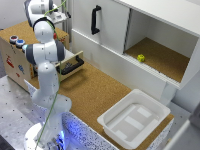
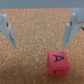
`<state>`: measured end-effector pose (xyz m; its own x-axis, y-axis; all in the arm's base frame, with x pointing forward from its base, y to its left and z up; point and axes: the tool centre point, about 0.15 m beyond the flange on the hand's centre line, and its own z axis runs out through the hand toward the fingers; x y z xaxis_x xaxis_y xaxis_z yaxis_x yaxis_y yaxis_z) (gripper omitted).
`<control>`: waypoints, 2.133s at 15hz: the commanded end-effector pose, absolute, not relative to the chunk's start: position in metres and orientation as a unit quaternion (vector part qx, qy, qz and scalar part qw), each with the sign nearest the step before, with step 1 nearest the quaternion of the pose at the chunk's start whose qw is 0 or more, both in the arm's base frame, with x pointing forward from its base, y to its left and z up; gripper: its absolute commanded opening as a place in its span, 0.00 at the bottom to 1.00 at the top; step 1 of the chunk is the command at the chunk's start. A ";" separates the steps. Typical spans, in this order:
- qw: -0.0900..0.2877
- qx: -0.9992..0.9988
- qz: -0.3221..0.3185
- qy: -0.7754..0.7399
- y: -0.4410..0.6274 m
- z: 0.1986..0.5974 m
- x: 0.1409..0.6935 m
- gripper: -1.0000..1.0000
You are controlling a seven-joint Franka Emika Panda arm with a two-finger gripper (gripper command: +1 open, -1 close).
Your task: Push the pink block inside the drawer
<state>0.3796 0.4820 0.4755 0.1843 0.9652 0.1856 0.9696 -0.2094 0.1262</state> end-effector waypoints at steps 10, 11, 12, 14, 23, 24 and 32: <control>-0.035 -0.797 -0.066 -0.599 0.520 0.446 0.442 0.00; -0.035 -0.797 -0.066 -0.599 0.519 0.445 0.442 0.00; -0.036 -0.797 -0.064 -0.600 0.518 0.445 0.442 0.00; -0.037 -0.799 -0.059 -0.598 0.512 0.441 0.440 0.00; -0.041 -0.819 -0.045 -0.571 0.465 0.434 0.435 0.00; -0.041 -0.821 -0.042 -0.568 0.459 0.433 0.432 0.00; -0.033 -0.839 -0.023 -0.542 0.416 0.427 0.410 0.00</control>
<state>0.4173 0.4428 0.4236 0.3668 0.9297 0.0338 0.9255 -0.3683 0.0887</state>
